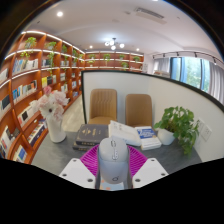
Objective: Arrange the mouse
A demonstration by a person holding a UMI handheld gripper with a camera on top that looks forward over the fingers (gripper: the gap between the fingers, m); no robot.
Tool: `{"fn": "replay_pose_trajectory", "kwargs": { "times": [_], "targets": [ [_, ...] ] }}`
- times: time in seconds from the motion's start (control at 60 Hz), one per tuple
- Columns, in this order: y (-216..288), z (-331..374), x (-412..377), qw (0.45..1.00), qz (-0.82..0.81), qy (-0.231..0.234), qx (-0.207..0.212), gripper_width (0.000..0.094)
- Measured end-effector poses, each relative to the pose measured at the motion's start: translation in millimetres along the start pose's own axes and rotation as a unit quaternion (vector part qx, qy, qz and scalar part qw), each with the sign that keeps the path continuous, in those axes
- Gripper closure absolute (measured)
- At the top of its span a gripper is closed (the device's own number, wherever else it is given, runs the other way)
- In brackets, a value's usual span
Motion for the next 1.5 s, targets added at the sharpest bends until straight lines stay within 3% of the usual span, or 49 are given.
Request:
{"fn": "replay_pose_trajectory", "kwargs": {
  "times": [0.25,0.483,0.617,0.8,0.833,0.9,0.917,1.3,1.5],
  "targets": [
    [-158,-63,-51,0.989,-0.030,0.034,-0.139,0.0571],
    [-233,-83,-51,0.980,-0.036,0.026,-0.192,0.0568],
    [-234,-84,-52,0.984,-0.024,0.021,-0.175,0.0567],
    [-234,-84,-51,0.985,-0.027,0.022,-0.167,0.0424],
    [-234,-83,-50,0.984,-0.031,0.021,-0.172,0.0362],
    [-227,-75,-44,0.983,-0.037,0.006,-0.181,0.0071],
    [-223,-73,-43,0.983,-0.037,0.003,-0.178,0.0056],
    [-91,47,2,0.996,-0.052,0.000,-0.073,0.0075],
    [-71,121,41,0.998,-0.046,0.005,-0.053,0.0078]
  ]
}}
Point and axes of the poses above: the point between the fingertips, and its own axes, seen from behind it with the camera up: x to the right, y up, z backward, against the way the camera looks, the point moved 8 cm from there along z, backward, against the way the camera looks, and after that the axes turned 12 degrees about y, right-handed, at the moved point
